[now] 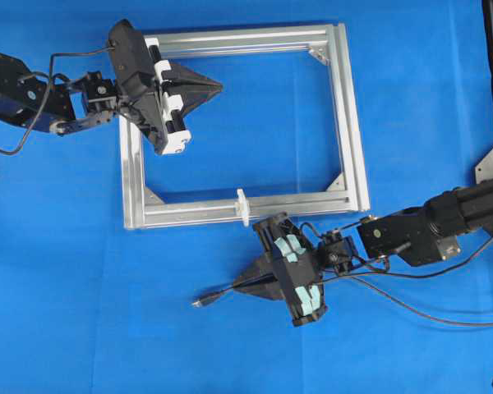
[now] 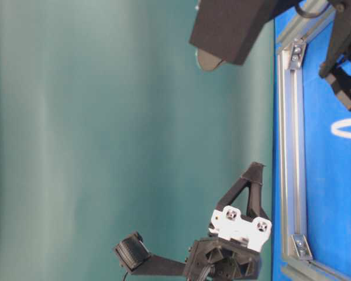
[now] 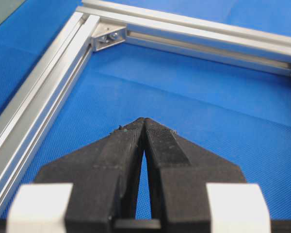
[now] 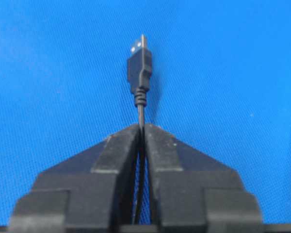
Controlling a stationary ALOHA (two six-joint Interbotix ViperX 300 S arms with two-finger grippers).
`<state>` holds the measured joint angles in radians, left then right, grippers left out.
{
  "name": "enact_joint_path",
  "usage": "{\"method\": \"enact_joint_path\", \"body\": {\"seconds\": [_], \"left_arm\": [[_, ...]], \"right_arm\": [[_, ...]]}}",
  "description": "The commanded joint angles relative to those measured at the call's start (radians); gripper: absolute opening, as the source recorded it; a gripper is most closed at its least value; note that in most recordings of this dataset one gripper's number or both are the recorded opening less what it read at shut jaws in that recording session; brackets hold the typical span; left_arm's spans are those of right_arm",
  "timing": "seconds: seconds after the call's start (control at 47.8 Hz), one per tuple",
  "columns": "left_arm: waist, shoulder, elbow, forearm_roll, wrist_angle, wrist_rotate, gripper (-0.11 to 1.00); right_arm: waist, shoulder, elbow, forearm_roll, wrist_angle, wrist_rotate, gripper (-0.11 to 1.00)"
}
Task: Insert the wire through the string loop located in the center.
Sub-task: 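Lower the right gripper and close it on the cable near the plug, then lift the cable with the right gripper and turn the plug leftward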
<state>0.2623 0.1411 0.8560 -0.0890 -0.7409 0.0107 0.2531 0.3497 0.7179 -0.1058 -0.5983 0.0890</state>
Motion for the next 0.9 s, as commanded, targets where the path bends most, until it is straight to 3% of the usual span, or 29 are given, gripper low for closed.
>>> {"method": "enact_joint_path", "body": {"seconds": [0.0, 0.502, 0.878], "left_arm": [[0.002, -0.032, -0.005, 0.003, -0.003, 0.0, 0.0], [0.002, -0.032, -0.005, 0.003, 0.012, 0.002, 0.0], [0.002, -0.034, -0.006, 0.003, 0.012, 0.0, 0.0]], "right_arm": [[-0.002, -0.017, -0.014, -0.002, -0.009, 0.0, -0.02], [-0.002, -0.063, -0.006, -0.002, 0.015, 0.005, -0.02], [0.0, -0.256, -0.002, -0.002, 0.25, -0.002, -0.02]]}}
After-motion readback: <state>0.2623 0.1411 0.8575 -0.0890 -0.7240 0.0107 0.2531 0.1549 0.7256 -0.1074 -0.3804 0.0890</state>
